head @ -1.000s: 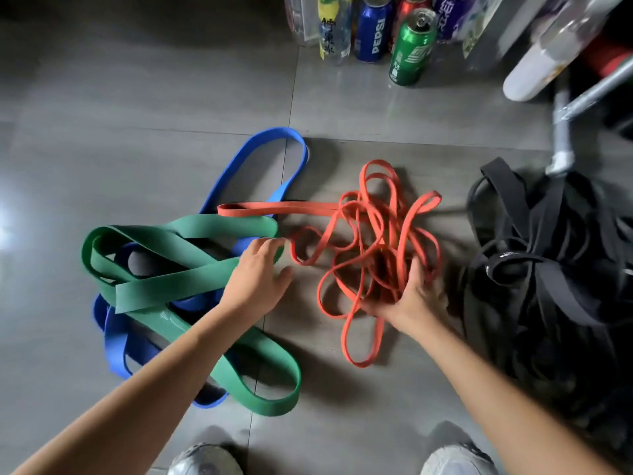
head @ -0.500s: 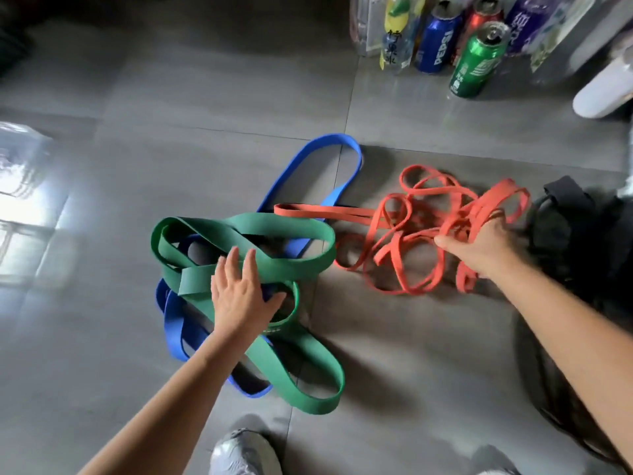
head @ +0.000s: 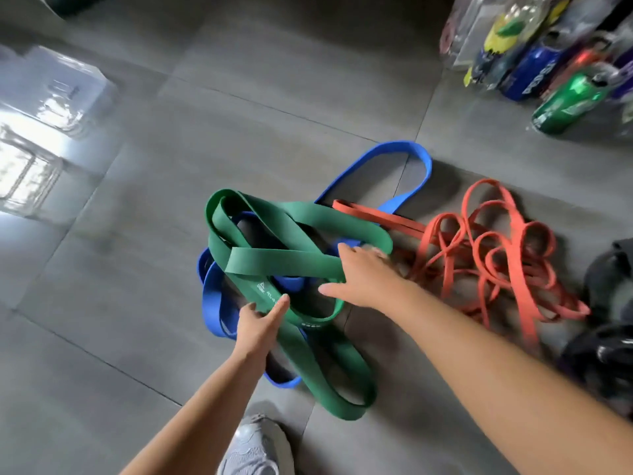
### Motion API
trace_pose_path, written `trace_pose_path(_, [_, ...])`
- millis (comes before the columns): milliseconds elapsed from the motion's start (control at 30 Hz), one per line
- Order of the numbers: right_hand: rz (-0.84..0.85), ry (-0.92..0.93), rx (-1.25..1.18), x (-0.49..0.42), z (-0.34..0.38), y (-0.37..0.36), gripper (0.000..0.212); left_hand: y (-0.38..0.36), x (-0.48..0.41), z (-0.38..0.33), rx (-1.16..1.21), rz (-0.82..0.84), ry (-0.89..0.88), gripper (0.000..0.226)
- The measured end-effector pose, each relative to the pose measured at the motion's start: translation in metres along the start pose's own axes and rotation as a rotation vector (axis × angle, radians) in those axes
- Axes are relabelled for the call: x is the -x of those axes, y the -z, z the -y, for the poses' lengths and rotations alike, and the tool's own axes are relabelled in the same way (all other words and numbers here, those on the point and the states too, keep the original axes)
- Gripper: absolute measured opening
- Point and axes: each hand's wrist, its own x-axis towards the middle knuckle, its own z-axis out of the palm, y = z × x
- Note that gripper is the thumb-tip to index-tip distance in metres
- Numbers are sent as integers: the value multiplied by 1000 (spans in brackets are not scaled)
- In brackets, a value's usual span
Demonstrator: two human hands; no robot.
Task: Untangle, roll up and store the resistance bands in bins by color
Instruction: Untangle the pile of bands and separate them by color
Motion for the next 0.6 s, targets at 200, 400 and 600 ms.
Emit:
trace_pose_path(200, [155, -214, -347, 1, 27, -47, 100, 5, -3, -17, 57, -65, 106, 73])
trace_pose_path(400, [86, -134, -655, 14, 56, -59, 31, 11, 8, -32, 222, 233, 58, 37])
trace_pose_path(600, [20, 102, -808, 32, 84, -48, 31, 37, 24, -43, 211, 170, -73, 37])
